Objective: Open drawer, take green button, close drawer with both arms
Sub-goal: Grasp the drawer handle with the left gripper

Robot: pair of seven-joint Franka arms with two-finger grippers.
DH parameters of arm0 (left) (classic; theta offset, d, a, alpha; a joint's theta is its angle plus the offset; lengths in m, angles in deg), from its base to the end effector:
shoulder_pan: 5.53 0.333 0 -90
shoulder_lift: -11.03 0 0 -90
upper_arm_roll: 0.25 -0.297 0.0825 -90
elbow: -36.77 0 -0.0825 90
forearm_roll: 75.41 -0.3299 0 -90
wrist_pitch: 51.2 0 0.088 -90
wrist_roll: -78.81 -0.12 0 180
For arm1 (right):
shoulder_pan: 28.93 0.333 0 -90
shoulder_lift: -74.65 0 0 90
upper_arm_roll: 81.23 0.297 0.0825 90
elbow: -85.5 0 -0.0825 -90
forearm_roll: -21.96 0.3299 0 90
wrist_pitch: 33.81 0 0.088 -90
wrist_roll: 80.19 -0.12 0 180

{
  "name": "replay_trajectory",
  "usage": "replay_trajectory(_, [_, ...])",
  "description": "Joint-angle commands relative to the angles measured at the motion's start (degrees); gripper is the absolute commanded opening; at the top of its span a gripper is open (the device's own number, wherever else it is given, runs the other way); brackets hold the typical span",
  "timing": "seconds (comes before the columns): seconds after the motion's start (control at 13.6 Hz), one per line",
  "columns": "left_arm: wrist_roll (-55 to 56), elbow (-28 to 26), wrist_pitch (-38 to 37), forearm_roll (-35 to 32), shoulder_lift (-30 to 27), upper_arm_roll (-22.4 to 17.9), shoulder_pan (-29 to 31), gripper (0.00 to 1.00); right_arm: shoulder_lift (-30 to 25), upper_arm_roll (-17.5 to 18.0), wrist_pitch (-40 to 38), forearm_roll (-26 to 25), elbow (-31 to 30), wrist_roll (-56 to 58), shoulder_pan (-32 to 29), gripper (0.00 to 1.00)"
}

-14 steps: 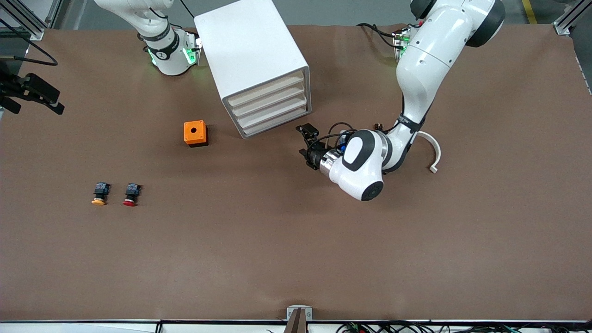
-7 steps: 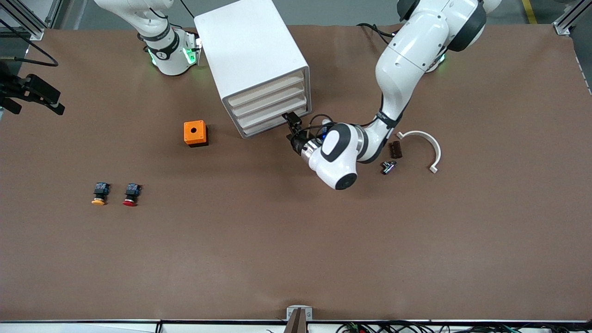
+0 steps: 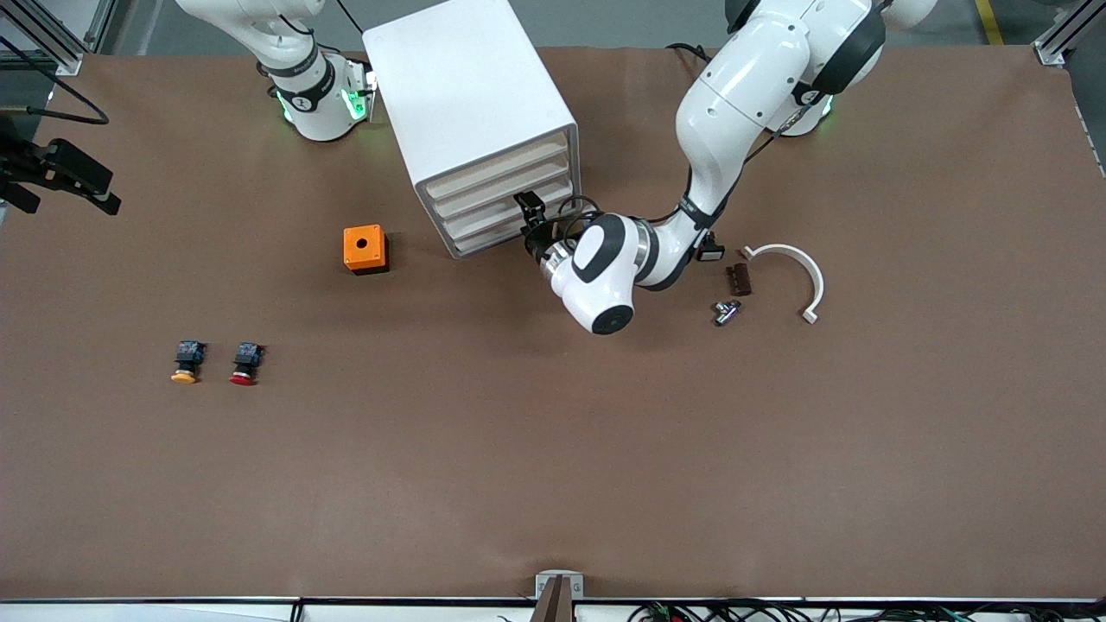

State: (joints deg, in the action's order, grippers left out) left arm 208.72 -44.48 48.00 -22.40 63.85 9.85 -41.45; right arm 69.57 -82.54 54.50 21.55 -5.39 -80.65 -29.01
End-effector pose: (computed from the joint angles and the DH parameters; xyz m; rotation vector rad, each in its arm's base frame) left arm 0.3851 -0.4908 0.1756 -1.2813 -1.9142 1.3015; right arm 0.4719 -0.0129 0.6265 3.1350 -0.0511 0.0683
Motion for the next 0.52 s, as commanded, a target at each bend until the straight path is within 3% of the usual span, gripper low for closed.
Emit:
replay_trajectory(0.0, [1.3, 0.5, -0.4, 1.1, 0.6, -0.6, -0.9, 0.52, 0.9, 0.2, -0.5, -0.8, 1.7, -0.7, 0.2, 1.0])
replay_trajectory(0.15, [1.3, 0.5, -0.4, 1.3, 1.0, -0.5, -1.0, 0.14, 0.9, 0.2, -0.5, -0.8, 1.7, -0.7, 0.3, 1.0])
replay_trajectory(0.22, [1.2, 0.5, -0.4, 1.6, 1.0, -0.6, -1.1, 0.0, 1.0, 0.2, -0.4, -0.9, 1.7, -0.7, 0.2, 1.0])
replay_trajectory(0.44, [3.1, 0.5, -0.9, 1.2, 0.6, -0.8, -0.2, 0.0, 1.0, 0.2, -0.4, -0.7, 1.7, -0.8, 0.3, 1.0])
